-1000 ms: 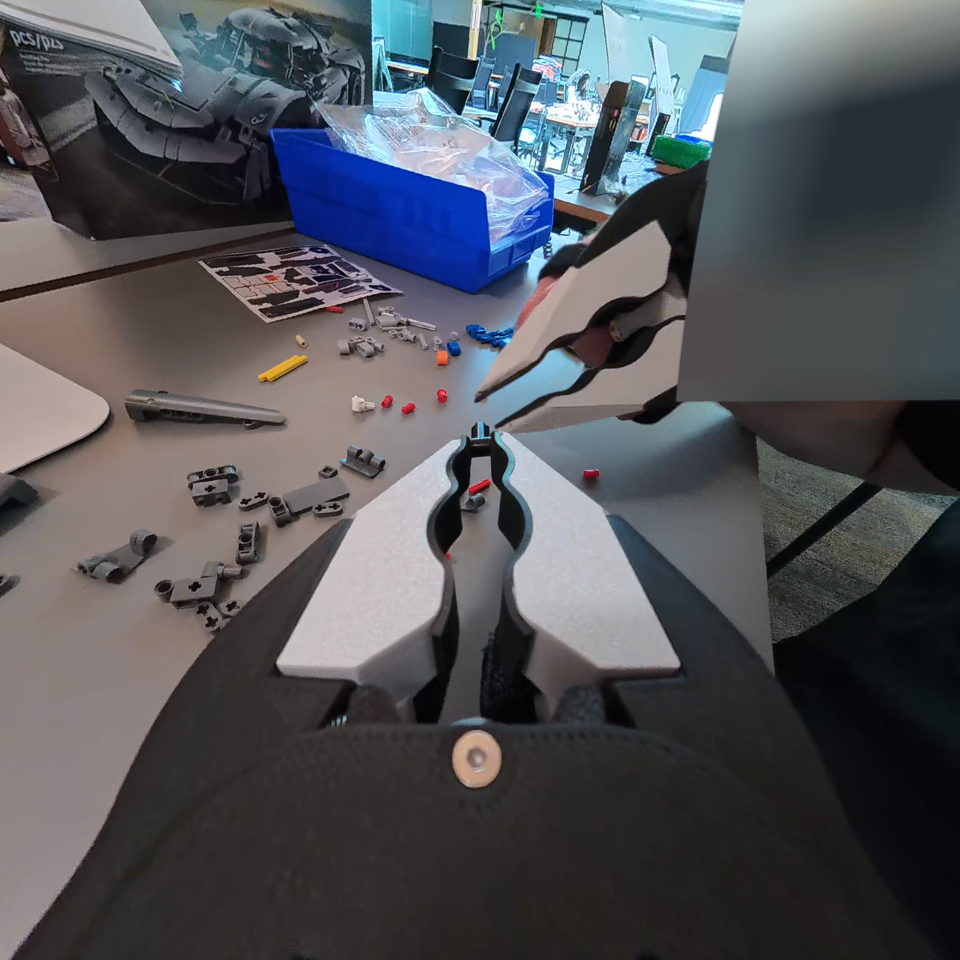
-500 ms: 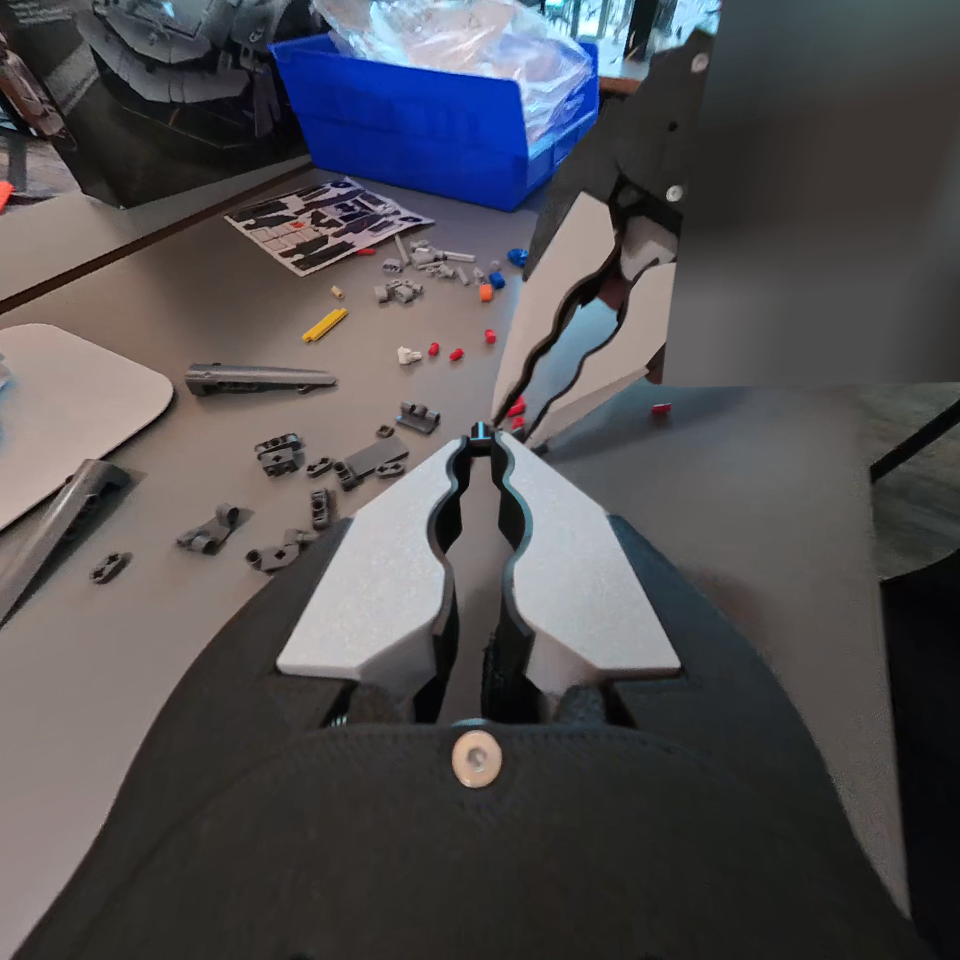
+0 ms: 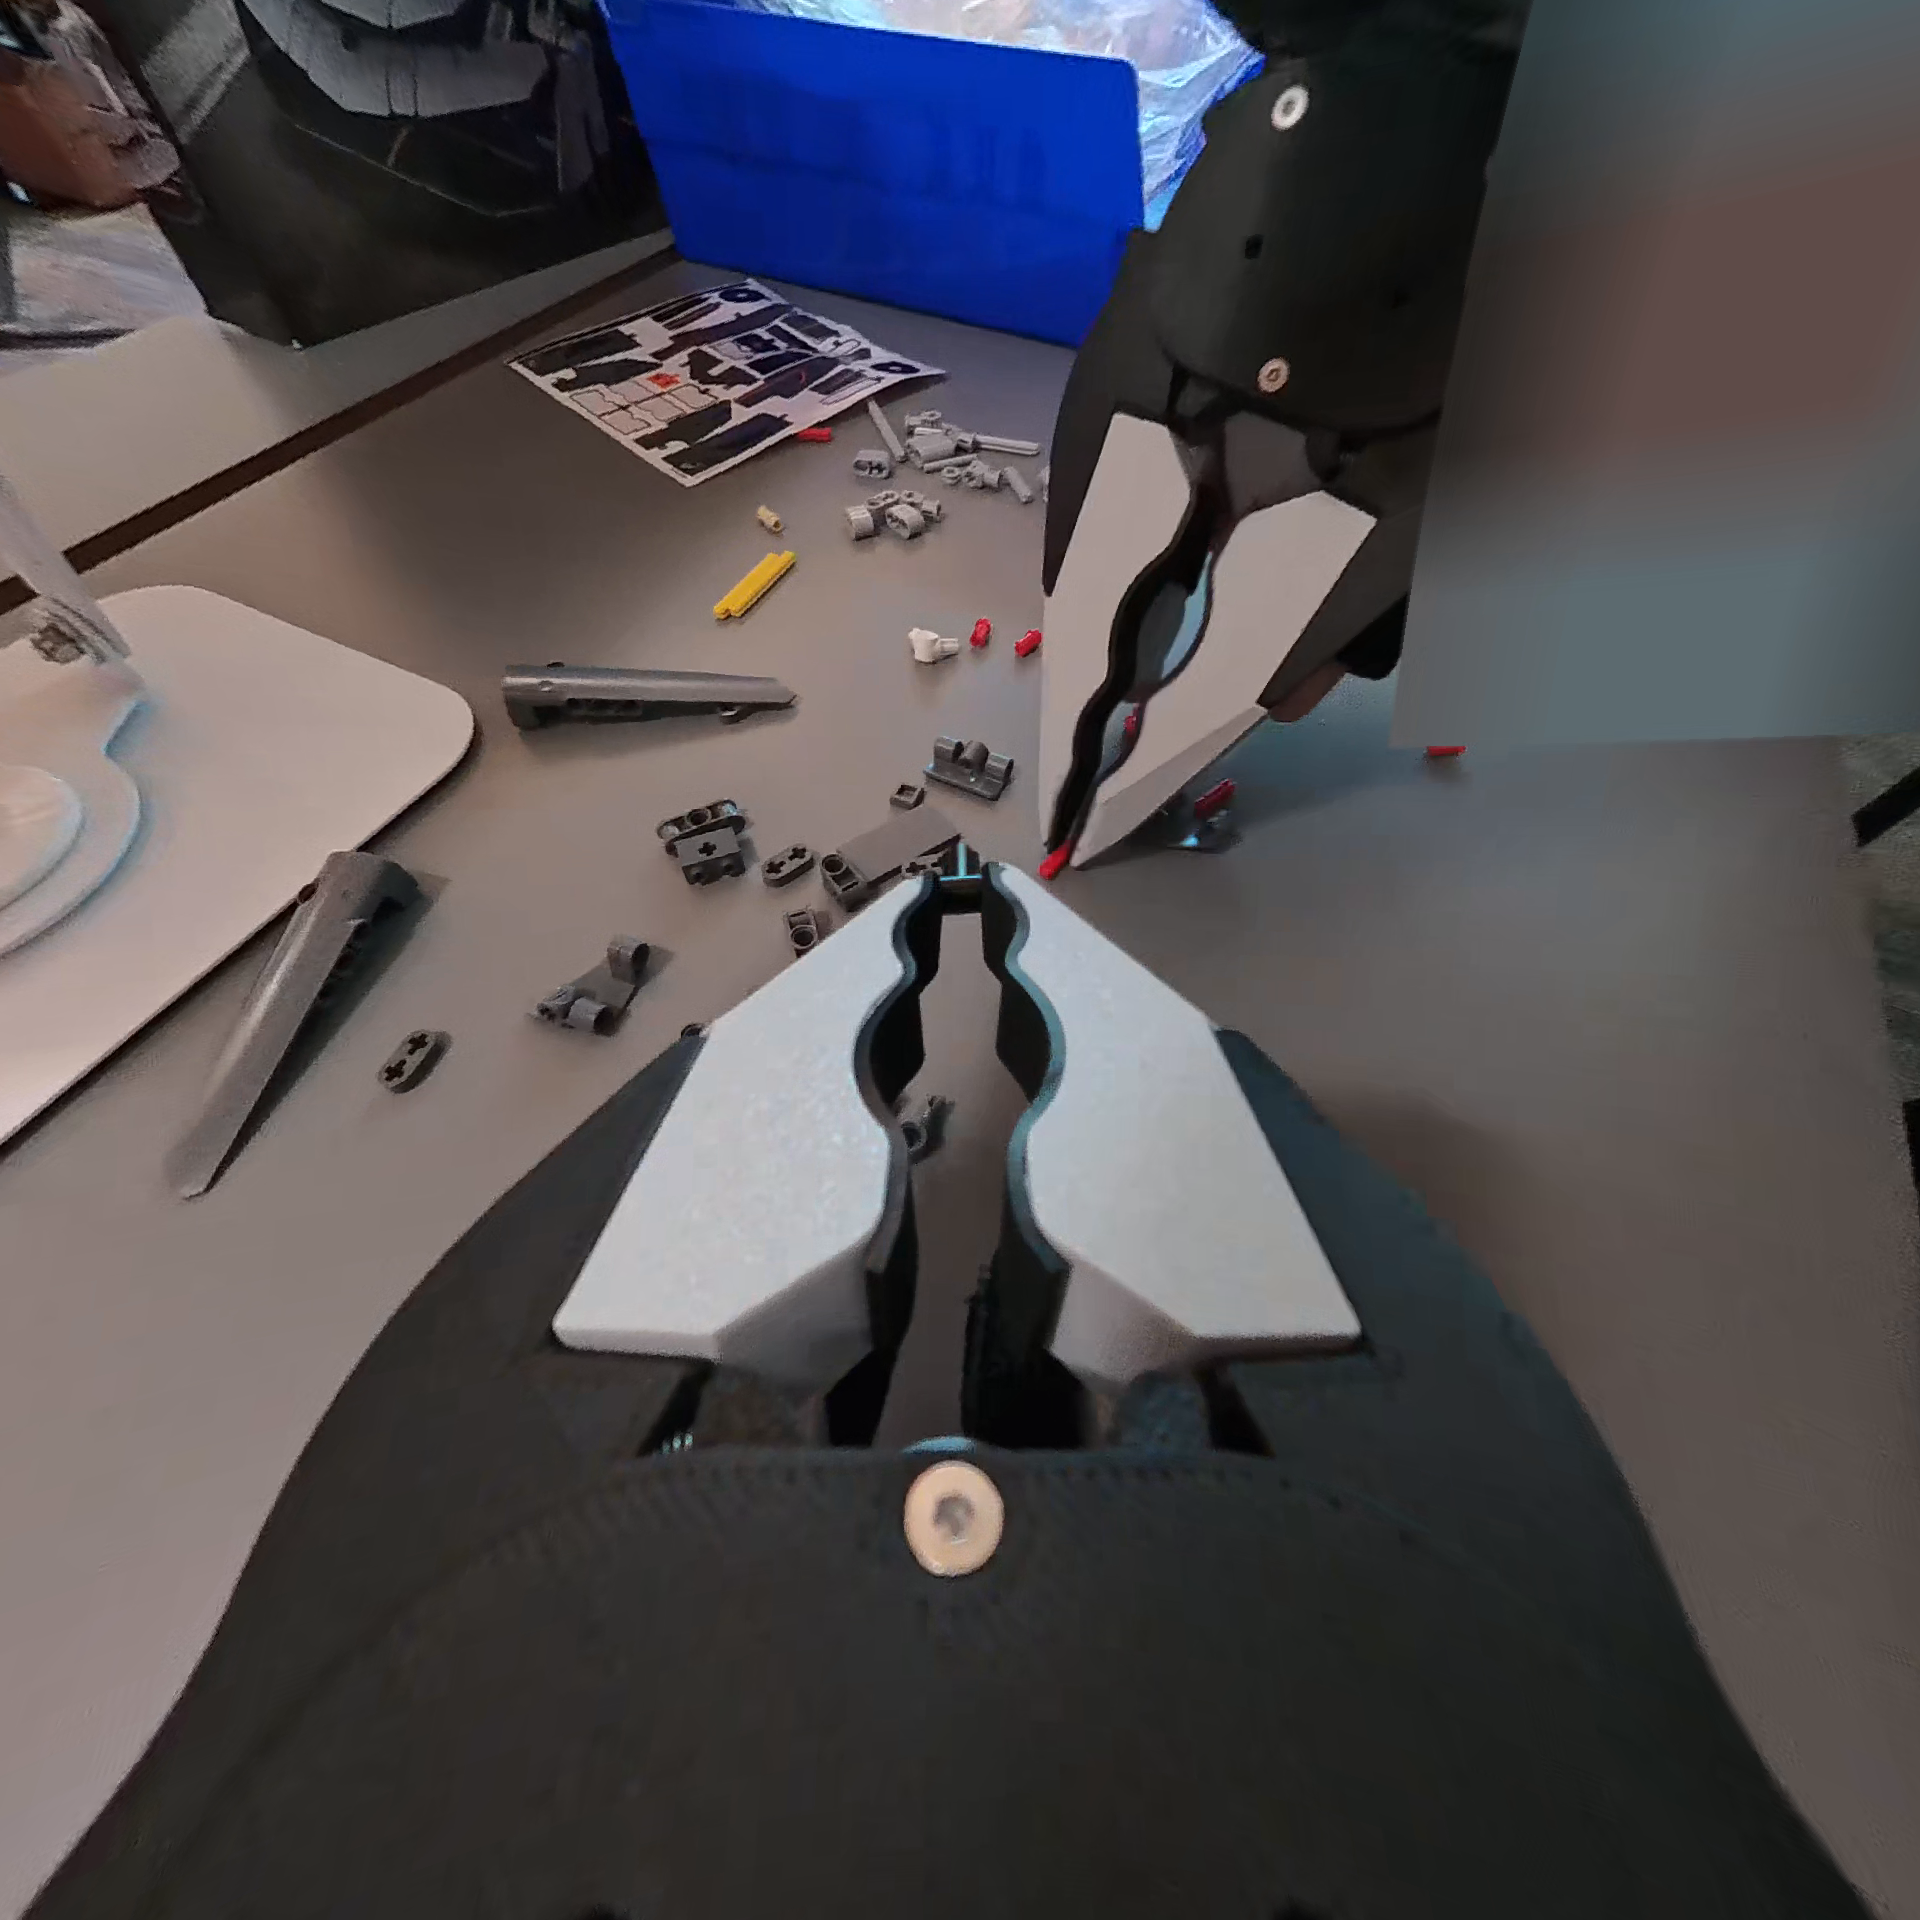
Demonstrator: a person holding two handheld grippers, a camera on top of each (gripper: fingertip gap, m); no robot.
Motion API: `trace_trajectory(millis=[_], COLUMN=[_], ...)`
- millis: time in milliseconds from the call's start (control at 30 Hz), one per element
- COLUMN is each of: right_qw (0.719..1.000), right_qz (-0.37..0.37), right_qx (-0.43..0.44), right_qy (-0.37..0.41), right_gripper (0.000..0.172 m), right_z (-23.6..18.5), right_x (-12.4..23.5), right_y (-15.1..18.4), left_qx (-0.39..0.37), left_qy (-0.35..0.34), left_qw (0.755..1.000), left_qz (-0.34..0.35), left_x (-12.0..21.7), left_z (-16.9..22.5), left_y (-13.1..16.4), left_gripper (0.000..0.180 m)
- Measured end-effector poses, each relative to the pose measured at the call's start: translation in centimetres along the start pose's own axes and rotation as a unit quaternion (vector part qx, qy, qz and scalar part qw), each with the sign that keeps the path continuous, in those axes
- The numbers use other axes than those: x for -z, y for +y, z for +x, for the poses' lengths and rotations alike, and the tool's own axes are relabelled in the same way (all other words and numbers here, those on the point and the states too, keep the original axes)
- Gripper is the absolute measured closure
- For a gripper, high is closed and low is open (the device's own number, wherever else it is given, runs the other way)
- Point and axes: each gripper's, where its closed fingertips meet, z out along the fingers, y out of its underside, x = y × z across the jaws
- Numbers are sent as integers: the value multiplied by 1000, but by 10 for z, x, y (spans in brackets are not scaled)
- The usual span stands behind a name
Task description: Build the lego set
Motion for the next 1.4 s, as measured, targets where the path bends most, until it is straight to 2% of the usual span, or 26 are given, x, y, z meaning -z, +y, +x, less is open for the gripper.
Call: trace_trajectory(millis=[267, 367, 500, 600, 700, 967, 1400], right_qw=[995, 986, 967, 953, 941, 931, 917], right_qz=[79, 133, 202, 225, 227, 213, 195], right_qx=[56, 96, 143, 176, 207, 238, 270], right_qy=[6, 16, 56, 96, 139, 177, 221], right_gripper=[172, 172, 172, 172, 172, 172, 172], right_z=[-2, -9, -16, -16, -14, -12, -13], right_x=[3, 16, 41, 54, 61, 60, 59], right_y=[-9, -23, -40, -46, -50, -50, -51], left_qx=[-10, -8, 33, 58, 79, 94, 63], left_qy=[48, 62, 89, 96, 107, 111, 88], left_qw=[999, 998, 995, 992, 989, 986, 992], left_qz=[-1, 3, 39, 56, 67, 78, 70], left_x=[-5, -9, -9, -10, -11, -11, -12], left_z=[21, 28, 35, 35, 35, 34, 32], left_y=[-2, -5, -17, -22, -26, -29, -29], left_gripper=[175, 175, 175, 175, 175, 175, 175])
